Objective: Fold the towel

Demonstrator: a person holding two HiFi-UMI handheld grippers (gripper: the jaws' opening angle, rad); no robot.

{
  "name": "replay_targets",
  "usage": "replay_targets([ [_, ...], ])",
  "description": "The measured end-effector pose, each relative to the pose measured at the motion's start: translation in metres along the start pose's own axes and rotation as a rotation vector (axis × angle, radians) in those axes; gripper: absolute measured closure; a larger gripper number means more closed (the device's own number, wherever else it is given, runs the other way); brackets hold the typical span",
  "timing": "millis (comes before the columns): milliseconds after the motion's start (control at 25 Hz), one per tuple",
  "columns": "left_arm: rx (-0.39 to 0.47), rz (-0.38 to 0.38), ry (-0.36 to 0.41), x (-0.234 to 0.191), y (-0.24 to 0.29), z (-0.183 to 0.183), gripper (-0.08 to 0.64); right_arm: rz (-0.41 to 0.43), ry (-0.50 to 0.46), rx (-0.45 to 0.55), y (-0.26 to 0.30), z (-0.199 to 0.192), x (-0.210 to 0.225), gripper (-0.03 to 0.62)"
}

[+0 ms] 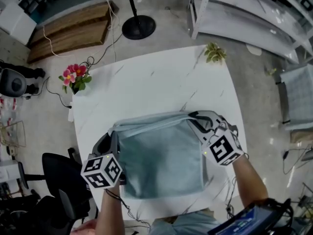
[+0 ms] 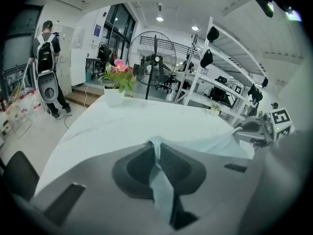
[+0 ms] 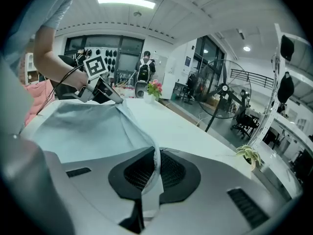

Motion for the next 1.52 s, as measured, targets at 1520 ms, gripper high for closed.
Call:
replay_targets([
  [1520, 0.033, -0.190, -0.081, 0.015, -0.059, -0.023, 0.349, -0.110, 0.171, 0.054, 0.002, 0.021, 0.011, 0.494],
])
Point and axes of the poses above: the fingertips, and each gripper's own axes: y forward along the fingers, x to its right, z out of its top, the point moved 4 cm from there along -y, backward along the fingers, and after that the axes turned 10 degrees about -y, right-handed, at the moved point
